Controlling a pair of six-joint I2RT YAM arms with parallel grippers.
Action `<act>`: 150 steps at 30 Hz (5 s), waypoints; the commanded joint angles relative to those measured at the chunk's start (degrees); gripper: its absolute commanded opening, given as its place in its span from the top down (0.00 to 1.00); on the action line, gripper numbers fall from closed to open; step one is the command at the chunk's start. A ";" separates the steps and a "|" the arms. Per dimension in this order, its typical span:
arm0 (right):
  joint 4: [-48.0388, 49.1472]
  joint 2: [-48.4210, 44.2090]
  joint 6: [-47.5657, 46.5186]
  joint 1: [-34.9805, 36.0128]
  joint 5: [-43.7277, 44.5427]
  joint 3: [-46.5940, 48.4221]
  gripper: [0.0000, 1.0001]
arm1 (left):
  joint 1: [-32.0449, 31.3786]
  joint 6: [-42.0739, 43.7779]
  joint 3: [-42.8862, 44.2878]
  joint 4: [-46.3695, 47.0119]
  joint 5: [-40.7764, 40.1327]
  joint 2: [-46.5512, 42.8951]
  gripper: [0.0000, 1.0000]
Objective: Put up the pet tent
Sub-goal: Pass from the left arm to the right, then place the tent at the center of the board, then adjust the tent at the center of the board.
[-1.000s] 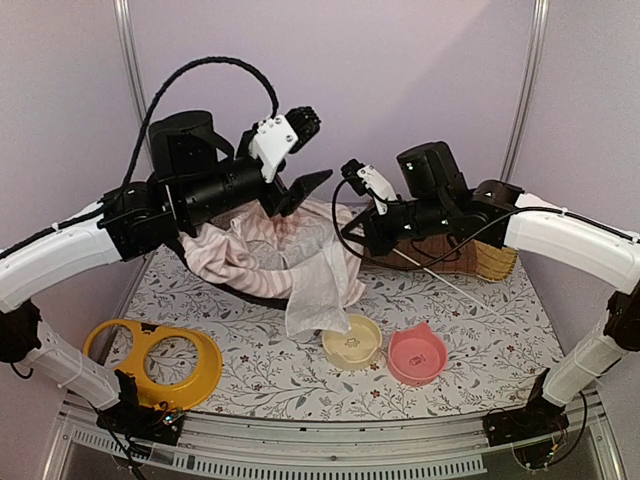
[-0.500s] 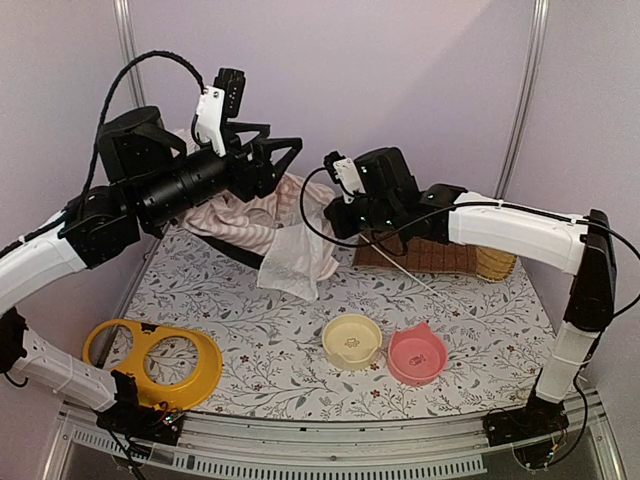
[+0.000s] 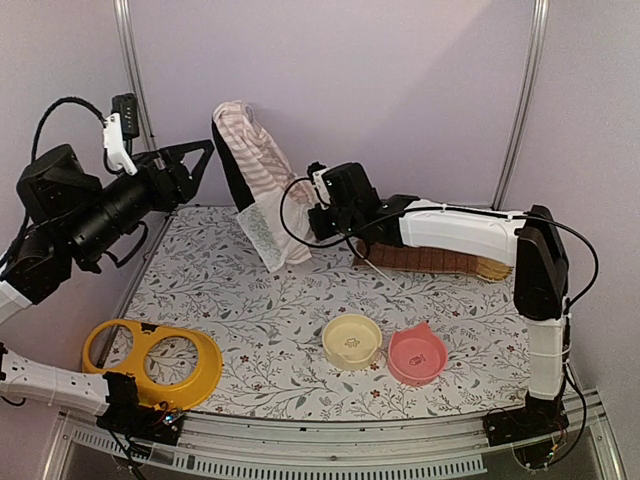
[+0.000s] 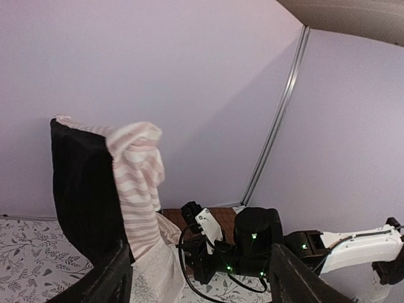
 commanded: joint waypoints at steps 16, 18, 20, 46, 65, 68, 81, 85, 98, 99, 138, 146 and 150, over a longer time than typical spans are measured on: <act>4.44 -14.25 0.43 2.37 9.71 1.73 1.00 | -0.83 1.95 -3.46 0.35 -1.98 -8.91 0.29; 4.67 -17.50 -0.81 2.34 10.61 1.86 1.00 | -0.79 3.28 -0.98 0.78 -1.03 -8.93 0.30; 4.16 -19.86 -2.08 2.36 11.54 2.23 1.00 | -0.86 4.36 1.36 0.74 -0.05 -8.73 0.30; 29.62 -48.00 -54.45 8.66 47.49 -7.58 1.00 | -0.76 8.22 6.97 2.23 -0.95 -5.19 0.29; -5.19 -23.62 -25.83 8.76 28.22 -3.63 1.00 | -0.71 4.07 5.23 -4.13 -12.69 -12.06 0.30; -2.28 -14.29 -17.68 6.36 18.72 -4.66 1.00 | -0.76 4.35 5.53 -6.30 -13.85 -12.55 0.30; 2.03 13.47 -2.11 4.82 -1.15 3.47 1.00 | -0.33 -3.92 -4.94 -13.52 -16.10 -12.64 0.27; 1.66 13.62 -0.58 4.36 -2.42 3.49 1.00 | 1.25 -6.75 -8.02 -13.63 -13.83 -12.12 0.27; -2.25 8.86 2.16 2.23 -11.74 2.88 0.84 | 19.79 -9.95 -14.39 -9.59 8.07 -7.25 0.32; -2.86 8.13 2.09 2.19 -12.73 2.94 0.76 | 21.50 -10.28 -15.07 -9.11 10.33 -6.68 0.32; -13.64 -13.69 -8.62 -5.24 -14.97 -24.91 0.59 | 45.96 -0.46 -2.00 1.06 32.09 53.50 0.40; -12.68 -19.19 -8.39 -9.48 -13.91 -28.47 0.90 | 41.06 -3.51 -11.48 4.26 32.70 49.19 0.77; -13.30 -22.34 -8.33 -10.06 -13.70 -31.05 0.92 | 36.50 -5.62 -16.03 5.55 32.33 45.05 0.87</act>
